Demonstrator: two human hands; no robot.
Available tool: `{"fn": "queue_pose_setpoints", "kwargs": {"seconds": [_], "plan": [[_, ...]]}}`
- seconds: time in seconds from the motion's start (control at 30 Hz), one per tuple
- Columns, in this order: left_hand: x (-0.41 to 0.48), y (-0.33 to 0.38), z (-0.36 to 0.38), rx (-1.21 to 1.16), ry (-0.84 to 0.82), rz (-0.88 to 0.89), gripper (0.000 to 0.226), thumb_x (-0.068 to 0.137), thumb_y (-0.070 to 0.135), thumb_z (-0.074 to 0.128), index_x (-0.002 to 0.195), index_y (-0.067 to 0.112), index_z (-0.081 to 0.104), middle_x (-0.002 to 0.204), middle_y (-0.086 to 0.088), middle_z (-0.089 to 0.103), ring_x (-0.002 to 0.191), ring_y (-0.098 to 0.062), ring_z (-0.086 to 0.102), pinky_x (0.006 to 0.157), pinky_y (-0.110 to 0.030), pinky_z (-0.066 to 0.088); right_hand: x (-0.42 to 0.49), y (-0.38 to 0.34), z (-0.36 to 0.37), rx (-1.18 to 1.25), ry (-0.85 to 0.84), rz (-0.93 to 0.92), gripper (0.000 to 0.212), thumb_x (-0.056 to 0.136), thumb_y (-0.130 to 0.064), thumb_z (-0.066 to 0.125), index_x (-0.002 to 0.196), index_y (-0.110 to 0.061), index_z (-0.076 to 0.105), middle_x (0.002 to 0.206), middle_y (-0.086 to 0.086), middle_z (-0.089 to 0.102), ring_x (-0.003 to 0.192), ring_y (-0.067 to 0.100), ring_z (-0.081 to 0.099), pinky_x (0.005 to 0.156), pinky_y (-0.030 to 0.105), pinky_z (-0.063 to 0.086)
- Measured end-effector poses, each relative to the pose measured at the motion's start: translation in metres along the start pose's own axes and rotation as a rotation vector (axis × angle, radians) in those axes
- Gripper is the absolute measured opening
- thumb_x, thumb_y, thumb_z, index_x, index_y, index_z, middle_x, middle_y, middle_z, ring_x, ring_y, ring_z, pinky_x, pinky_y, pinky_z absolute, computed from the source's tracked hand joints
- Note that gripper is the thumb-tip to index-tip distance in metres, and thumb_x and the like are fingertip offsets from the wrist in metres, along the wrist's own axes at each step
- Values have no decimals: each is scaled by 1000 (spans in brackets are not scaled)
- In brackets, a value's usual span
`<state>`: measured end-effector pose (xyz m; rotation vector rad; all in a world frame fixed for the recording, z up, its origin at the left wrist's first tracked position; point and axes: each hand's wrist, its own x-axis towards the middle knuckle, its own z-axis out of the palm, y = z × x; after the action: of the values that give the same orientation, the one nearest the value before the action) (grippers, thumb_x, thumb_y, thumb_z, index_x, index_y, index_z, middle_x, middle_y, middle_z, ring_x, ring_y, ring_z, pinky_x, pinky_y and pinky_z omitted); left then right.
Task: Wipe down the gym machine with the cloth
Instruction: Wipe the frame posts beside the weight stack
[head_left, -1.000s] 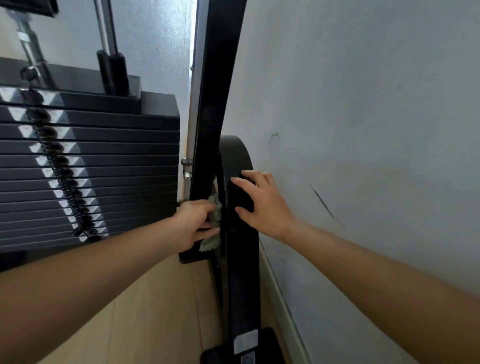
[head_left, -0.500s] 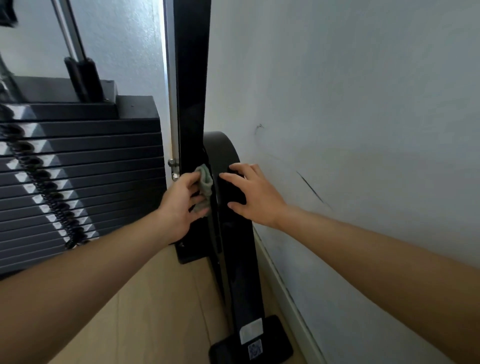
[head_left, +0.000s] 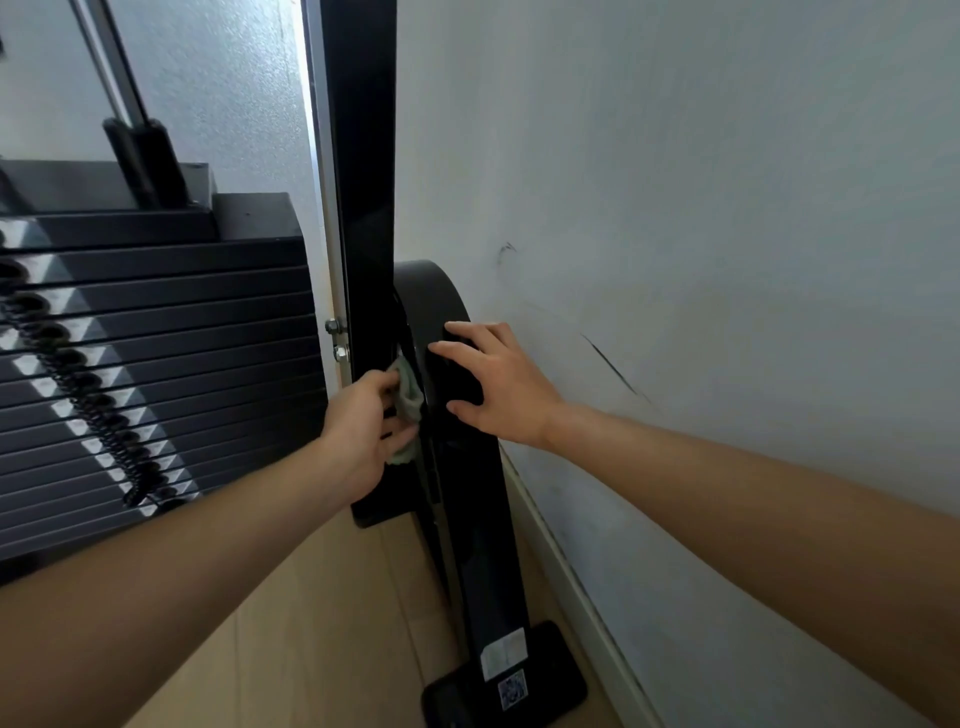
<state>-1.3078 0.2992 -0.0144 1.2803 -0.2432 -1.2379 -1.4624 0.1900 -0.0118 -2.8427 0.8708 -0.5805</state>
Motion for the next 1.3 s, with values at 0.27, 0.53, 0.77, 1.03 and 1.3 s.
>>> {"fn": "queue_pose_setpoints", "kwargs": {"seconds": [0.27, 0.53, 0.77, 1.03, 1.3], "plan": [[-6, -11, 0, 88, 18, 84, 19, 100, 27, 60, 116, 20, 70, 108, -4, 75, 97, -22, 73, 78, -33, 59, 0, 4, -1, -7, -2, -19, 73, 80, -29, 81, 146, -22, 51, 155, 3, 40, 136, 28, 31, 109, 47, 44], [-2, -85, -27, 316, 20, -72, 6, 99, 11, 59, 96, 14, 63, 105, -20, 66, 89, -30, 64, 82, -46, 60, -19, 2, 14, -93, 12, -62, 80, 85, -42, 75, 153, -16, 41, 161, 9, 31, 141, 33, 26, 115, 49, 37], [-6, -132, -42, 438, -29, -153, 13, 98, 1, 57, 93, 12, 54, 91, -15, 60, 79, -28, 61, 80, -46, 58, -28, 3, 20, -159, 15, -86, 88, 85, -51, 73, 155, -15, 36, 163, 12, 27, 142, 35, 24, 118, 46, 30], [-5, -132, -38, 435, 6, -105, 13, 93, -5, 61, 92, 7, 57, 95, -14, 59, 79, -23, 63, 65, -37, 61, -32, 5, 23, -105, 58, -80, 86, 83, -49, 75, 154, -15, 39, 162, 9, 29, 138, 34, 27, 116, 42, 32], [3, -57, -15, 293, 86, 168, 15, 84, 6, 76, 78, 18, 68, 95, -6, 70, 96, -22, 70, 80, -40, 63, -2, 10, -5, 73, 131, -25, 42, 80, -32, 84, 117, -16, 73, 122, 0, 68, 106, 22, 56, 90, 31, 53]]}}
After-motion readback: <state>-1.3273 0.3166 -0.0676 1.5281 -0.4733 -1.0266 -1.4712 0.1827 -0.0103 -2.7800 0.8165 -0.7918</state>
